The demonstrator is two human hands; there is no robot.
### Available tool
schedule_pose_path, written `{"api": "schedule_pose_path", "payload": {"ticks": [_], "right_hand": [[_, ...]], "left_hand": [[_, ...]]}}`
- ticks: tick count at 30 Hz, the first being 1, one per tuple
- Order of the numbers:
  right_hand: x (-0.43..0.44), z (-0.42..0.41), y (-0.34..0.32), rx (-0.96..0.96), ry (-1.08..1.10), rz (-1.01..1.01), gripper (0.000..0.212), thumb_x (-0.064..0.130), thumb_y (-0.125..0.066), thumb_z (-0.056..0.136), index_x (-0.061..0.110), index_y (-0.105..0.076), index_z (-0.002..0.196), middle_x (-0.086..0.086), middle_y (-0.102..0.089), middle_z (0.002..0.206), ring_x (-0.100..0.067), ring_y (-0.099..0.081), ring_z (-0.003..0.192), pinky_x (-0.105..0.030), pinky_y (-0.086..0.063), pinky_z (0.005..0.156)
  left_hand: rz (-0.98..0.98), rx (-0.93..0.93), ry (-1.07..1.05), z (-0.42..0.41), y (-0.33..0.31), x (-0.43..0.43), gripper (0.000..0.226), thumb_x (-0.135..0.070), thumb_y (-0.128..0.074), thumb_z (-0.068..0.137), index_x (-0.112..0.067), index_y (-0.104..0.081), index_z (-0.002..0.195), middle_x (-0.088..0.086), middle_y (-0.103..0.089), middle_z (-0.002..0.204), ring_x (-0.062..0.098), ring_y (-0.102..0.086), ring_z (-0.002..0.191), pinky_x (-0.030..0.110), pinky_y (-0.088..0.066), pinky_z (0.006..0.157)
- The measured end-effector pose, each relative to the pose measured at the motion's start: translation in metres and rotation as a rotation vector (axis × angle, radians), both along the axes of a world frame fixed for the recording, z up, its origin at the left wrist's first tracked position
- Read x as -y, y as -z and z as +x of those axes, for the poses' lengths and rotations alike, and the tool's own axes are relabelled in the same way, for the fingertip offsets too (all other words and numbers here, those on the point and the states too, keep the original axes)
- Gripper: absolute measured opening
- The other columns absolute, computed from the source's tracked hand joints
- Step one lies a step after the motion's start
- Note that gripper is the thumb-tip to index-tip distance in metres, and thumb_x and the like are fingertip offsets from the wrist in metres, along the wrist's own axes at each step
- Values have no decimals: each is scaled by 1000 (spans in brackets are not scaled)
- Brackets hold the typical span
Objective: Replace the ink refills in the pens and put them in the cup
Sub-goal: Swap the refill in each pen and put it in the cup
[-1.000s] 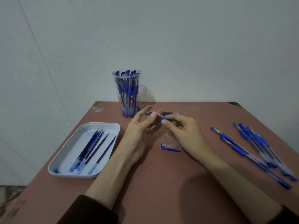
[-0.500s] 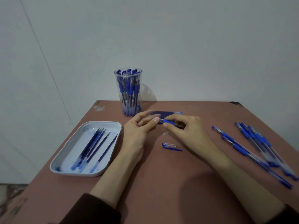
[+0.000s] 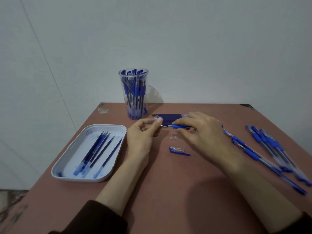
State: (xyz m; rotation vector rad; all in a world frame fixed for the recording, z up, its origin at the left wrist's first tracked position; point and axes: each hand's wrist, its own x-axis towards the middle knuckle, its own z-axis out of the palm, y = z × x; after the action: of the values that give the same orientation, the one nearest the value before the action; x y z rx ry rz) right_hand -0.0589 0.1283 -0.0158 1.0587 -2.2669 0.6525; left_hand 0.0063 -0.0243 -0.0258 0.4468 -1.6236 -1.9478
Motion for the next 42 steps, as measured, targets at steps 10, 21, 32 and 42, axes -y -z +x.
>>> {"api": "schedule_pose_path", "payload": {"ticks": [10, 21, 32, 42], "right_hand": [[-5, -7, 1, 207, 86, -135, 14, 31, -69, 83, 34, -71, 97, 11, -68, 86, -6, -57, 75, -29, -46, 70], [-5, -8, 1, 263, 117, -154, 18, 32, -69, 83, 31, -72, 101, 11, -70, 94, -6, -58, 78, -33, -51, 73], [-5, -7, 1, 285, 104, -161, 18, 32, -69, 84, 31, -72, 102, 13, -68, 88, -4, -55, 74, -29, -49, 71], [-3, 6, -4, 358, -32, -96, 12, 34, -68, 84, 35, -70, 96, 19, -66, 83, 1, -58, 79, -24, -48, 72]], "left_hand": [[-688, 163, 163, 2, 5, 3, 26, -7, -79, 73, -26, -68, 87, -8, -71, 73, -1, -63, 67, 9, -45, 67], [-887, 198, 269, 2, 6, 0, 35, -12, -76, 76, -25, -65, 107, -11, -68, 77, -11, -58, 68, -1, -39, 67], [-896, 185, 236, 0, 9, 0, 33, -26, -77, 77, -26, -67, 108, -7, -71, 83, -2, -61, 73, 3, -41, 68], [-232, 104, 278, 1, -3, 1, 13, -18, -69, 84, -14, -73, 95, -6, -70, 78, -3, -60, 67, 8, -45, 59]]}}
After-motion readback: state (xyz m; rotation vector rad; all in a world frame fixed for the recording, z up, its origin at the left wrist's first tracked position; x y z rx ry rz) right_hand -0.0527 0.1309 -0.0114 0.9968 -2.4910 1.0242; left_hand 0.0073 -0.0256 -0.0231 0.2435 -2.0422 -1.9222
